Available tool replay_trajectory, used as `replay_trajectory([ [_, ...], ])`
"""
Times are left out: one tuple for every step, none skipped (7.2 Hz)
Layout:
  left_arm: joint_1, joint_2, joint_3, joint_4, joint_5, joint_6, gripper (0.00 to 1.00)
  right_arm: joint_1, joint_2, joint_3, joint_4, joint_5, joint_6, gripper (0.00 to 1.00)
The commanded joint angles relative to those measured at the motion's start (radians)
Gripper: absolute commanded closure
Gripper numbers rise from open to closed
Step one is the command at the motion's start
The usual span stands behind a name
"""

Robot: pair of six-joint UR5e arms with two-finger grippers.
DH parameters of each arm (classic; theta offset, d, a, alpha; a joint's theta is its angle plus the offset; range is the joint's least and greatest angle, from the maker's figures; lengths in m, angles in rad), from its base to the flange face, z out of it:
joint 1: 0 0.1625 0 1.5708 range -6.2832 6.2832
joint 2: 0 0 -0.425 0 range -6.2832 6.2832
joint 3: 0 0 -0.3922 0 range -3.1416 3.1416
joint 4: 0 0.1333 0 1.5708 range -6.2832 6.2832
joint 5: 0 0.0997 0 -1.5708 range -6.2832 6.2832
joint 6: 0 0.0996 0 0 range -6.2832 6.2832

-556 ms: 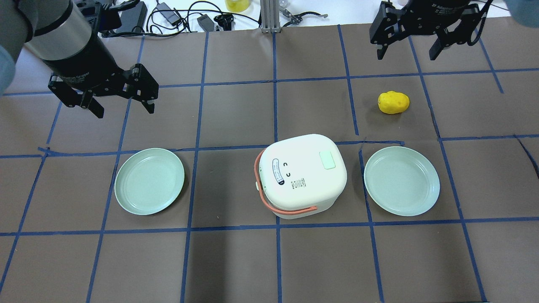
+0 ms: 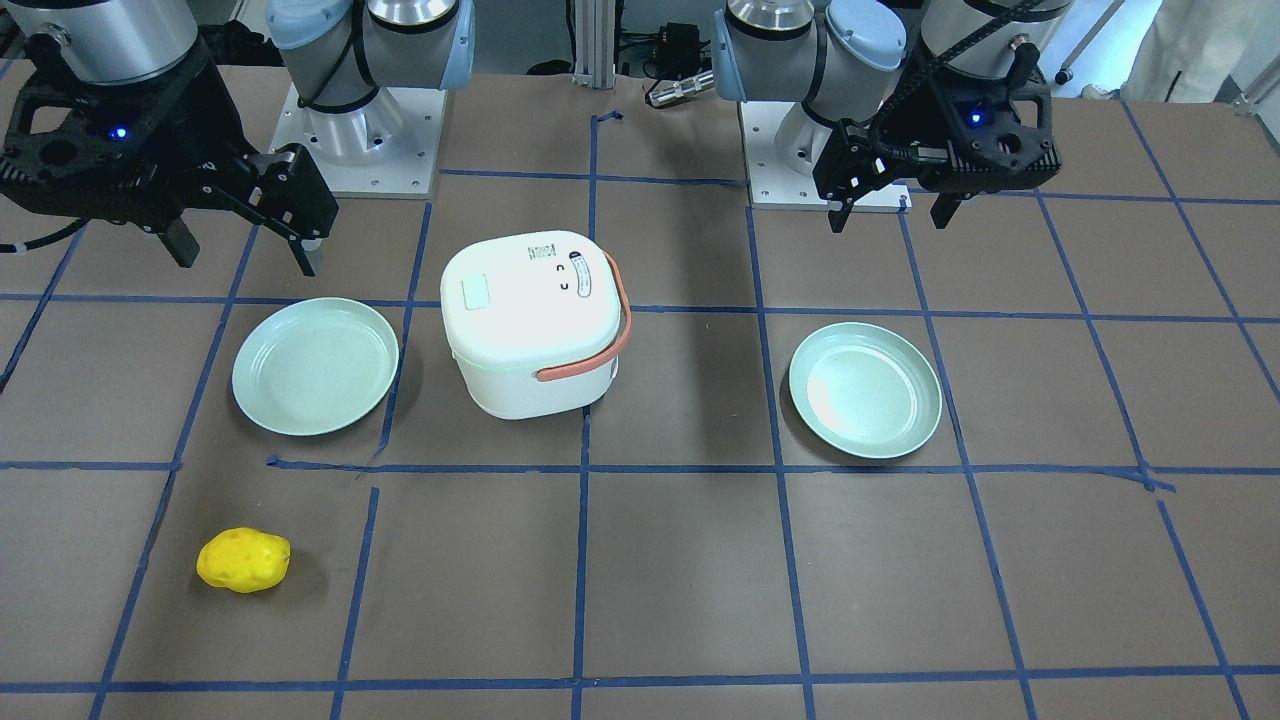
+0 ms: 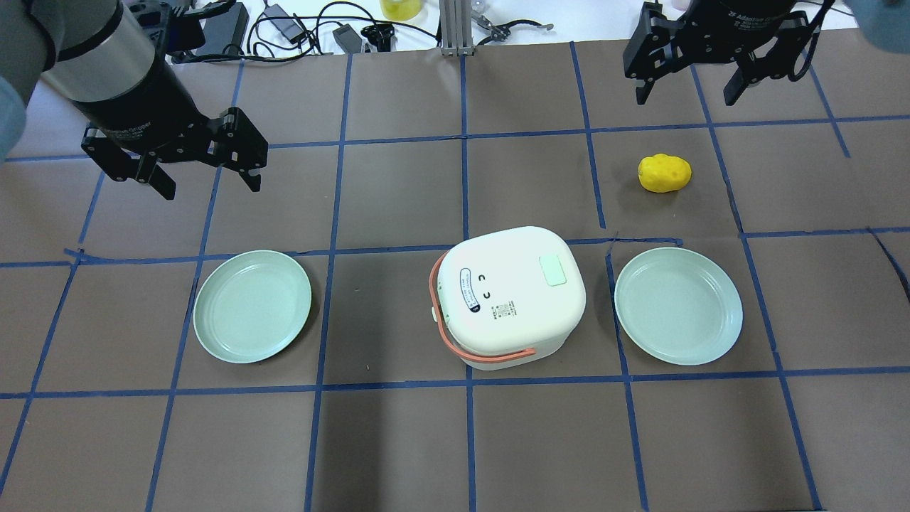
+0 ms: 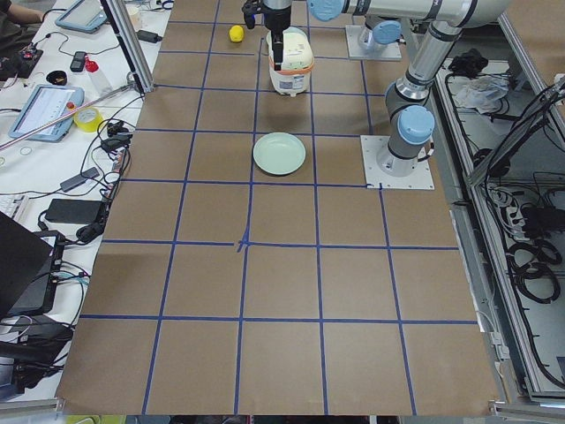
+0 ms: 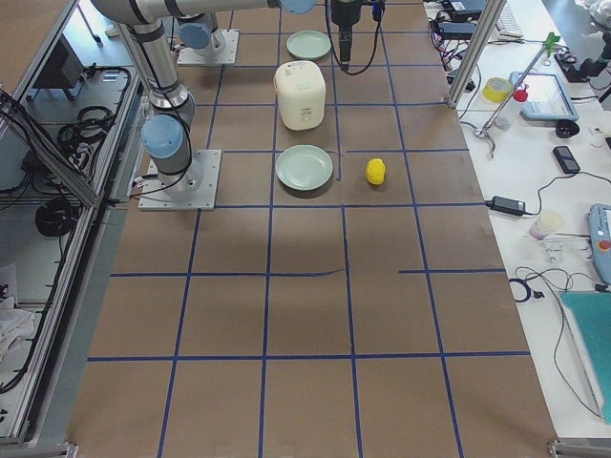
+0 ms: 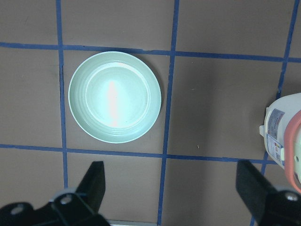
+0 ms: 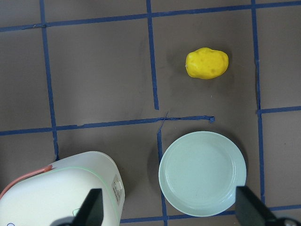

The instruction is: Press rice cooker button

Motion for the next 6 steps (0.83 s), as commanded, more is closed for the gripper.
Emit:
replay_trajectory([
  [0.000, 0.000, 0.000, 0.000, 0.000, 0.001, 0.00, 0.001, -0.001, 0.000, 0.001, 0.000, 0.004, 0.00],
  [0.000, 0.000, 0.000, 0.000, 0.000, 0.001, 0.00, 0.000, -0.001, -0.001, 0.001, -0.001, 0.002, 0.00],
  [0.000, 0.000, 0.000, 0.000, 0.000, 0.001, 0.00, 0.000, -0.001, -0.003, -0.001, -0.003, 0.005, 0.00],
  [0.000, 0.000, 0.000, 0.000, 0.000, 0.001, 0.00, 0.000, -0.001, -0.003, 0.001, -0.002, 0.008, 0.00],
  [0.000, 0.000, 0.000, 0.000, 0.000, 0.001, 0.00, 0.000, -0.001, -0.001, -0.002, 0.002, 0.013, 0.00],
  [0.000, 0.000, 0.000, 0.000, 0.000, 0.000, 0.00, 0.001, 0.002, 0.005, -0.037, 0.000, 0.012, 0.00],
])
